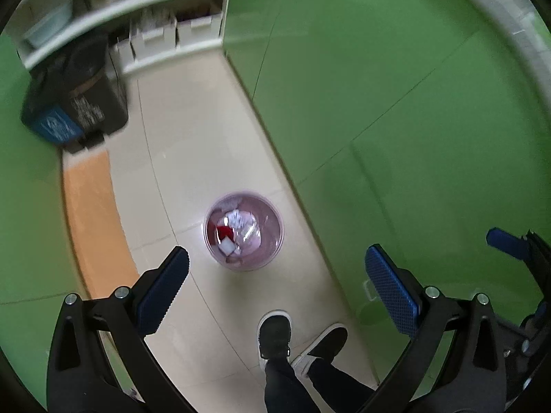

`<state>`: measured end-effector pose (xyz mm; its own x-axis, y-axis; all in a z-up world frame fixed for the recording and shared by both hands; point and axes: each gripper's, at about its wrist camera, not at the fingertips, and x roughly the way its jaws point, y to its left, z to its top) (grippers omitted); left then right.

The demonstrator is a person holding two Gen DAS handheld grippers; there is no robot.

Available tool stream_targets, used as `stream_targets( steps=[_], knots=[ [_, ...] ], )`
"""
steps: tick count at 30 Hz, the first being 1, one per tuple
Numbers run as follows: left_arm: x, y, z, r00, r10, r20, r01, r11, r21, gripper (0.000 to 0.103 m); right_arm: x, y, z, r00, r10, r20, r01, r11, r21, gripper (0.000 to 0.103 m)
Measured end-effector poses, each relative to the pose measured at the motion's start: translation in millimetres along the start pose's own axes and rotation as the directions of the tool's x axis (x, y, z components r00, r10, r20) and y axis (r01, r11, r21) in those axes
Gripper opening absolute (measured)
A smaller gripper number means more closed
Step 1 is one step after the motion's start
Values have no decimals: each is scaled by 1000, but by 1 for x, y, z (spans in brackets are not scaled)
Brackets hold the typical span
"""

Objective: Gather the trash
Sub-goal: 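Move both tools back up to the counter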

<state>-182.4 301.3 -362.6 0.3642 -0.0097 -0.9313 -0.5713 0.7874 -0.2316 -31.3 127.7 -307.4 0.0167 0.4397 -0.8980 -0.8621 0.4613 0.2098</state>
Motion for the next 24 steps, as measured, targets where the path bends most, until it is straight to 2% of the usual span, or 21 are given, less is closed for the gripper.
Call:
stream_targets(
  steps=[6,11,17,24],
  knots=[
    [-101,-43,20,994,-35,101,31,999,42,100,-110,2,19,990,-1,138,-4,999,40,96],
    [-170,-93,36,982,-80,173,60,991,118,100,-184,-14,20,972,-56,228,37,995,89,96],
    [-215,-158,48,964,-149,219,101,971,215,100,-256,-48,0,942,-164,292,117,978,174,96],
    [-230,-236,48,951,-227,209,151,933,325,100,-312,-104,-36,900,-302,314,207,930,302,96]
  ],
)
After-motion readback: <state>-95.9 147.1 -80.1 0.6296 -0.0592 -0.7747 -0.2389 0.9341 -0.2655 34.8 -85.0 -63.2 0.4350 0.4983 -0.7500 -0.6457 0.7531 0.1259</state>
